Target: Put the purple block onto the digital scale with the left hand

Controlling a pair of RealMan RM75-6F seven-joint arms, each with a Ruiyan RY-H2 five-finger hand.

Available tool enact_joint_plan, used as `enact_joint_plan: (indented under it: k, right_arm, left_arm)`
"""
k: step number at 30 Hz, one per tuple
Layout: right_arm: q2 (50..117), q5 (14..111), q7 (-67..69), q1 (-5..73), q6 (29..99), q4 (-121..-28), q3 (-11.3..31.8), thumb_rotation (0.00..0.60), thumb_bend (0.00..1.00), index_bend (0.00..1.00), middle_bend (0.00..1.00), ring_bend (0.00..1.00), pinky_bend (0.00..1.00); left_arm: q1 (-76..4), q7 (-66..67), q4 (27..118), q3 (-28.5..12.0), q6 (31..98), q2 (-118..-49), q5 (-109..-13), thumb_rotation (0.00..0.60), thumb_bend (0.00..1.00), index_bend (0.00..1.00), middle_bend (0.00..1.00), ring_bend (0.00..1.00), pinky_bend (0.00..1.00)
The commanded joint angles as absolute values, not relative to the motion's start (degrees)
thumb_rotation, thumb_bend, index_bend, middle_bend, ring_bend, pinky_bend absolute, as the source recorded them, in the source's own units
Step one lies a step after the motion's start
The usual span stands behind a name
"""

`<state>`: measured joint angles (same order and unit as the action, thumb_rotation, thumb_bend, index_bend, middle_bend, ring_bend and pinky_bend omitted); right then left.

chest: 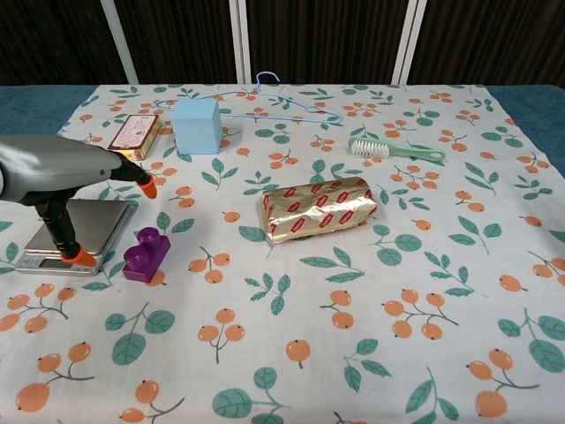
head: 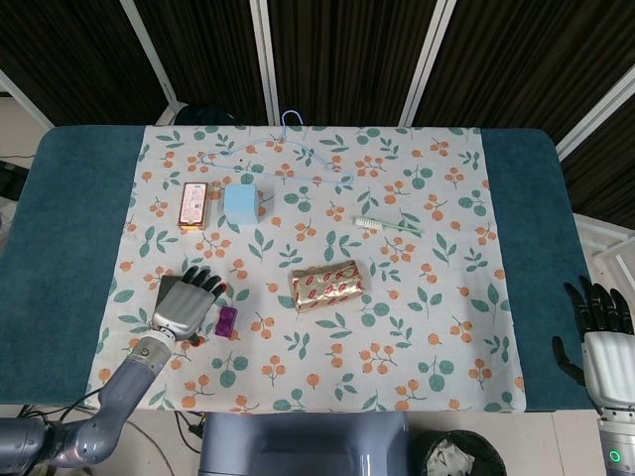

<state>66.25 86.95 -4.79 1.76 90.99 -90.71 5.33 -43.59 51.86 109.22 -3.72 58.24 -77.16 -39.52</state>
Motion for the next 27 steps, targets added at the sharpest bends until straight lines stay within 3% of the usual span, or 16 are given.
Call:
enact_joint_plan:
  k: [1,27]
  right_arm:
    - [66.20,86.84,-4.70,1.70,91.10,-90.70,5.41,0.600,0.48,0.07,0.03,0.02,0.00]
    - [65.64,85.86,-3.27,1.53,90.97,-90.69,5.95,0.600,0.48,0.07,0.03,0.02,0.00]
  left_arm:
    - [-44.24,51.74,107.99,-3.35,58.56,-78.68,-39.80,0.600,0.09,0.22,0.12,0.00,0.03]
    - [-46.92,53.49,101.51,-0.53,61.50,-86.51,-38.58,0.600,0.14,0.32,0.15,0.00,0.04]
